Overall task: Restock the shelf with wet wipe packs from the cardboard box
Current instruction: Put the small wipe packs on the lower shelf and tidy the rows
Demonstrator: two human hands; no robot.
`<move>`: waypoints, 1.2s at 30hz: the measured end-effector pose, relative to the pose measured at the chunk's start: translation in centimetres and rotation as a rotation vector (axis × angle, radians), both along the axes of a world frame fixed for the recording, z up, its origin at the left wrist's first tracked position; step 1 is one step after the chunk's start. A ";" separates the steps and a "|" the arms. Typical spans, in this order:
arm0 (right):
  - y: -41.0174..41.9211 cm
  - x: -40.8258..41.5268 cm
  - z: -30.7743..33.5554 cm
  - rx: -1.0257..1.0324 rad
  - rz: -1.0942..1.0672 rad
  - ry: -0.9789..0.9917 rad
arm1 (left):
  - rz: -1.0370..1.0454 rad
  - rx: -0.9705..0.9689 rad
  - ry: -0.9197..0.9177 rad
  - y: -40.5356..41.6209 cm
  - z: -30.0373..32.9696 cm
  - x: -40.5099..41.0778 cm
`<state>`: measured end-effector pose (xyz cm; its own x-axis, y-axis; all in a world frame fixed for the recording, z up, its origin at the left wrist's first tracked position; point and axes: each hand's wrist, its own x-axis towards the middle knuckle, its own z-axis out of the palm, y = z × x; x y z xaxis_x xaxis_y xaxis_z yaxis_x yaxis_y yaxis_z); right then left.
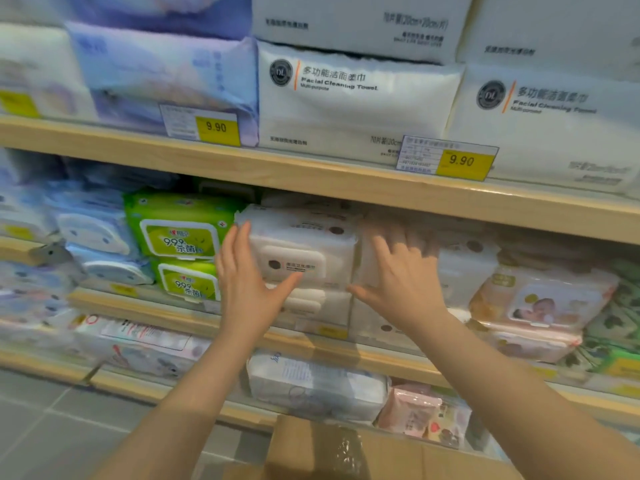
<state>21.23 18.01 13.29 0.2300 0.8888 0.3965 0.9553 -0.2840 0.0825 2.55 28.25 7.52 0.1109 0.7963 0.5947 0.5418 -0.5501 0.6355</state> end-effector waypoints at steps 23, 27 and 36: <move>3.3 -3.7 -0.4 -0.020 0.091 -0.061 | -0.174 -0.293 -0.218 2.1 -1.1 -1.1; 1.2 -4.3 -1.5 0.135 0.260 -0.175 | -0.134 -0.377 -0.165 1.1 -2.7 -3.1; 5.4 -11.4 -2.8 0.076 0.534 -0.152 | -0.021 -0.253 0.160 2.9 -4.9 -10.9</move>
<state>9.87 23.39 10.50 -0.3092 0.8337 0.4575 0.9470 0.2257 0.2287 -8.37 31.11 2.61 0.2052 0.9135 0.3514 0.6368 -0.3973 0.6608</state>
